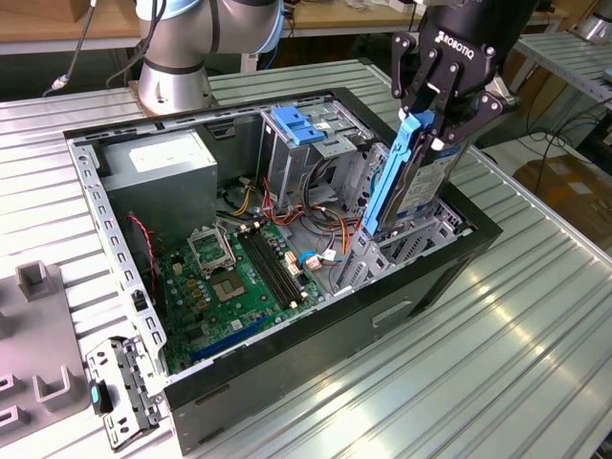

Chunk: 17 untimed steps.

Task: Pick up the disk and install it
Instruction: 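Insert the disk into the insertion slot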

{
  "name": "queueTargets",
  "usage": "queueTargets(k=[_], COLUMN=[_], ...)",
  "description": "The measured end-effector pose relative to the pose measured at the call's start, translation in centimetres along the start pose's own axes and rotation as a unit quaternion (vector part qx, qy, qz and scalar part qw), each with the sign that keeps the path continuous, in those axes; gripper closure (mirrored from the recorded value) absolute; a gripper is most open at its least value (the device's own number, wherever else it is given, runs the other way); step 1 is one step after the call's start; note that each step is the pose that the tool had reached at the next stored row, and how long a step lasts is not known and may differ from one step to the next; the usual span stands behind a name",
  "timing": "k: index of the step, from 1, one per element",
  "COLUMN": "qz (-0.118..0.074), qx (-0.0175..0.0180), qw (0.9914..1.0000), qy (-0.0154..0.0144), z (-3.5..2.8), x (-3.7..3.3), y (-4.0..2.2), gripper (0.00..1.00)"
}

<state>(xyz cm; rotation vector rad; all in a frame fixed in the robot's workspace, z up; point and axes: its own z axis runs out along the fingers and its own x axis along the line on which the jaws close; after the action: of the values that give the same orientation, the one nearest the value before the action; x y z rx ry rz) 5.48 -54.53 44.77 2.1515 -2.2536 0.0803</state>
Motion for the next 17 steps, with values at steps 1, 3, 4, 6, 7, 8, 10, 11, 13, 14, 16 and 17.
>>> queueTargets(k=[1,3,4,6,7,8,10,11,13,14,16,17], qz=[-0.001,-0.002,-0.002,-0.002,-0.002,-0.003,-0.01,-0.011,-0.016,-0.016,-0.016,-0.016], qx=[0.0,0.0001,0.0001,0.0001,0.0001,0.0001,0.0005,0.0006,0.0008,0.0009,0.0008,0.0008], qw=[1.0,1.0,1.0,1.0,1.0,1.0,0.99995,0.99994,0.99988,0.99987,0.99987,0.99987], qy=[0.0,0.0,0.0001,0.0,0.0,0.0001,-0.0001,-0.0002,-0.0002,-0.0002,-0.0001,-0.0001], z=[0.03,0.07,0.08,0.18,0.27,0.46,0.3,0.31,0.3,0.31,0.41,0.46], x=[0.06,0.1,0.1,0.09,0.09,0.08,0.1,0.1,0.1,0.09,0.09,0.09], y=[0.0,0.01,0.02,0.04,0.05,0.05,0.05,0.05,0.05,0.05,0.05,0.05], gripper=[0.63,0.63,0.63,0.63,0.63,0.63,0.63,0.63,0.63,0.63,0.63,0.63])
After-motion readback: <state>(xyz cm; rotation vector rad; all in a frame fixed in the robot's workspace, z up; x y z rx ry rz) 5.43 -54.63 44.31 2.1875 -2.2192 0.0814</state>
